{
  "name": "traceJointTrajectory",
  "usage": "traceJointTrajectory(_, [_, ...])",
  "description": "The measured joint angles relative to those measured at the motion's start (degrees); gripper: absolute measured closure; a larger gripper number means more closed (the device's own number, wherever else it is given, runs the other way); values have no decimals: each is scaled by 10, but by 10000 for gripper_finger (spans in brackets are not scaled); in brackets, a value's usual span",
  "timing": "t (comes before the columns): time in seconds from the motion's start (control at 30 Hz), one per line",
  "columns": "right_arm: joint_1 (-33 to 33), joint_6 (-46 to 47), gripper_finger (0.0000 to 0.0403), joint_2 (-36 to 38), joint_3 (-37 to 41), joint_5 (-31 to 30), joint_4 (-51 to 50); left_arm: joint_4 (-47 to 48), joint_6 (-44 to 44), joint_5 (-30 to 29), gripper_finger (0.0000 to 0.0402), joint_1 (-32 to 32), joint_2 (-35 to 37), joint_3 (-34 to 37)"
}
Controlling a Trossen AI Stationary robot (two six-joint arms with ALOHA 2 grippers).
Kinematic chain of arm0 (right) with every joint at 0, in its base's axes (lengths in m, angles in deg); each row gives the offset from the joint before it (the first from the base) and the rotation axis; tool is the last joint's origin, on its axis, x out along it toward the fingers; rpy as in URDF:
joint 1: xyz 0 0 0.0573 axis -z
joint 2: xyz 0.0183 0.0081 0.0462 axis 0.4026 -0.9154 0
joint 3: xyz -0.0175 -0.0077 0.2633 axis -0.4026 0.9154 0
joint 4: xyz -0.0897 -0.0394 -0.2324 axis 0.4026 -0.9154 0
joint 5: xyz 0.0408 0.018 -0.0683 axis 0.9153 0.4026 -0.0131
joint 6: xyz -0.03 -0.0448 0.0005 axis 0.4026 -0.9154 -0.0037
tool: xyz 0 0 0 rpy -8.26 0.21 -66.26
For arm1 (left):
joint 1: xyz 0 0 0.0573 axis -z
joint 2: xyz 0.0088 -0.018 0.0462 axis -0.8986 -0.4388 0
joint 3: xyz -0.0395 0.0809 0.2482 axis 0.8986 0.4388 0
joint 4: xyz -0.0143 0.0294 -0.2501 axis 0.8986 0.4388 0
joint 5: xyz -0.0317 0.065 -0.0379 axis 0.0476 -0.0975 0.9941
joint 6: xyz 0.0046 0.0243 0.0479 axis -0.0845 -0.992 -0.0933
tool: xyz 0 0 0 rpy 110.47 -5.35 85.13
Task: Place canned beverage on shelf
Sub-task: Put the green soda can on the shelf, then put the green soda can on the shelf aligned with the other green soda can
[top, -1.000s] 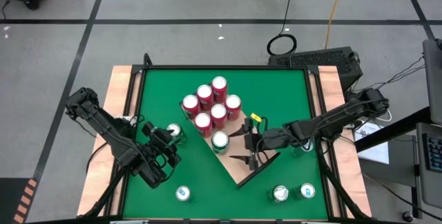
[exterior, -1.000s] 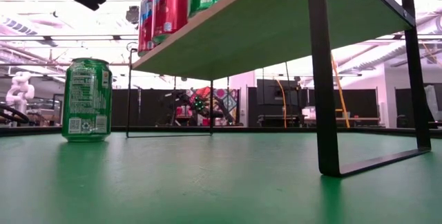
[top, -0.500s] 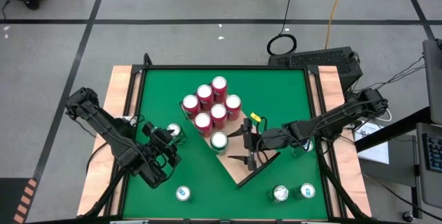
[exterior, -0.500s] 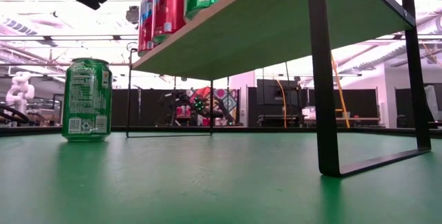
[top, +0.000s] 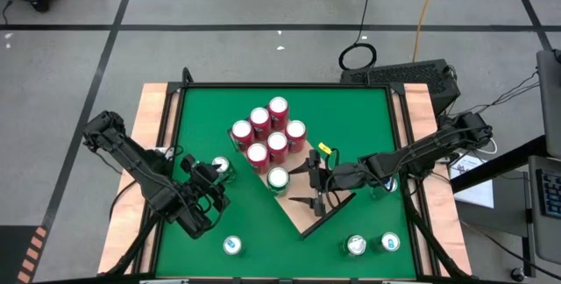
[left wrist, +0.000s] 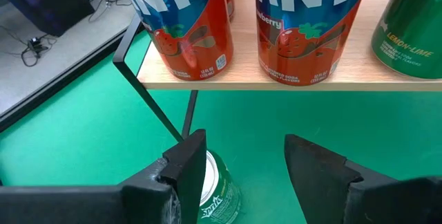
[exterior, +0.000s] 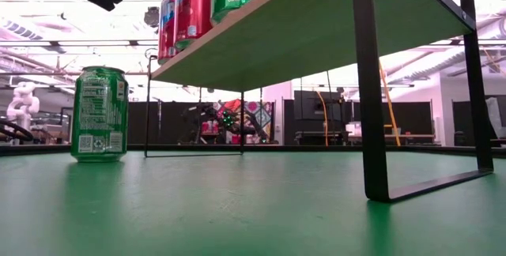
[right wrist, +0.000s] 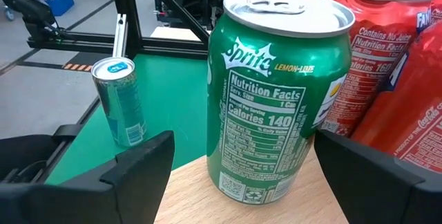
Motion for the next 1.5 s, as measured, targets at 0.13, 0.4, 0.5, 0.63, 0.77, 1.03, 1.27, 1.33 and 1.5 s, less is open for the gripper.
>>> traceJointTrajectory(0.13, [-2, 1, 64, 0, 0, 0, -1, 0, 0, 0, 208, 0, 0, 0])
traceJointTrajectory(0.4, [-5, 3, 64, 0, 0, -2, -2, -1, 1, 0, 208, 0, 0, 0])
traceJointTrajectory(0.5, [-5, 3, 64, 0, 0, -2, -2, -6, 1, -1, 208, 0, 0, 1])
traceJointTrajectory(0.63, [-5, 1, 64, 0, 0, -2, -7, -31, 1, -3, 208, 0, 0, 24])
traceJointTrajectory(0.77, [-6, -1, 64, 11, 0, -3, -22, -64, 2, 8, 208, 0, 0, 59])
traceJointTrajectory(1.03, [-47, -5, 64, 66, 0, -70, -104, -69, 31, 19, 178, -4, 0, 77])
traceJointTrajectory(1.27, [-97, -46, 64, 84, 0, -75, -129, 29, 31, 67, 97, -22, 13, 62])
traceJointTrajectory(1.33, [-112, -61, 64, 84, 0, -75, -130, 37, 26, 81, 81, -31, 25, 62])
traceJointTrajectory(1.5, [-137, -90, 64, 80, 0, -93, -130, 8, -40, 121, 71, -60, 41, 66])
